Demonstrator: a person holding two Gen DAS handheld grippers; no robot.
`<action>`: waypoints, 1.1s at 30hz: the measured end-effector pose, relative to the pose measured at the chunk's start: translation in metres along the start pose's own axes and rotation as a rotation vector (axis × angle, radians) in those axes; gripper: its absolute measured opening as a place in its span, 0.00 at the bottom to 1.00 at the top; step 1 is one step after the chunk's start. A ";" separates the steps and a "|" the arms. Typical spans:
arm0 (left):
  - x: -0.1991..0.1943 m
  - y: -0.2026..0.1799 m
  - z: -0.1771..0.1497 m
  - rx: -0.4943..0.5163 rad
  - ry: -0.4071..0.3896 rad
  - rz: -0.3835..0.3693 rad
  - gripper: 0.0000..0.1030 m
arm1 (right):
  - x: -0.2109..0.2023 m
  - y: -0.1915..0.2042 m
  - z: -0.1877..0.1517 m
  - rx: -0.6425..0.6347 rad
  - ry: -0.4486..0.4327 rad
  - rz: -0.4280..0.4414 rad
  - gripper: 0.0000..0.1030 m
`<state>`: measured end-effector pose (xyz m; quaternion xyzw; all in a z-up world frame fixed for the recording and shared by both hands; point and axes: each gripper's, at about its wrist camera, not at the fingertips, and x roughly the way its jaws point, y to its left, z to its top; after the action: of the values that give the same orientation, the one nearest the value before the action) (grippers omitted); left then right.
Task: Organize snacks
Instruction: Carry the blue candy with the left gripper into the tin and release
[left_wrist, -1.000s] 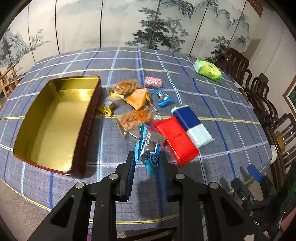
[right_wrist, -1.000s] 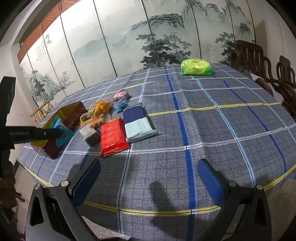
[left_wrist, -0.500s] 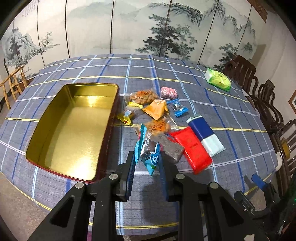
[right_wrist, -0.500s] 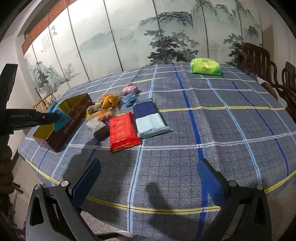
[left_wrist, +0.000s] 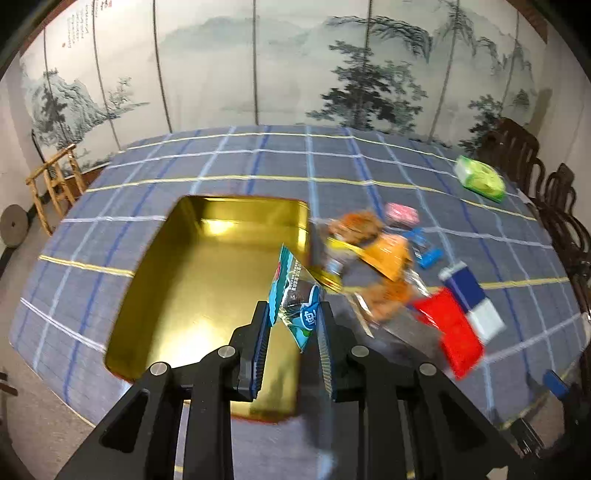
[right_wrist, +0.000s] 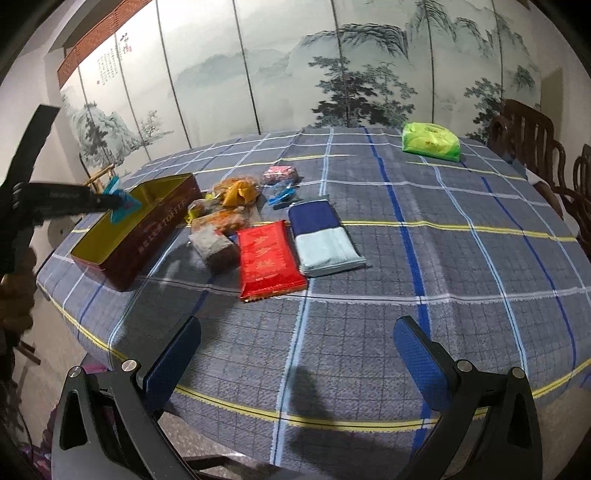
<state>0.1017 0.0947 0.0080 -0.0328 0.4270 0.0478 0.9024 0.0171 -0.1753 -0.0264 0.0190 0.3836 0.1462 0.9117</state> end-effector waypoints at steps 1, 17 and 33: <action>0.003 0.003 0.003 0.004 -0.001 0.009 0.21 | 0.001 0.002 0.001 -0.007 0.002 0.002 1.00; 0.101 0.070 0.048 0.041 0.162 0.172 0.25 | 0.032 0.064 0.048 -0.301 -0.012 0.114 1.00; -0.006 0.093 0.008 -0.090 -0.037 0.098 0.73 | 0.117 0.096 0.093 -0.526 0.156 0.257 0.86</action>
<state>0.0939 0.1880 0.0160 -0.0514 0.4086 0.1119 0.9044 0.1364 -0.0436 -0.0279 -0.1808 0.3959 0.3560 0.8269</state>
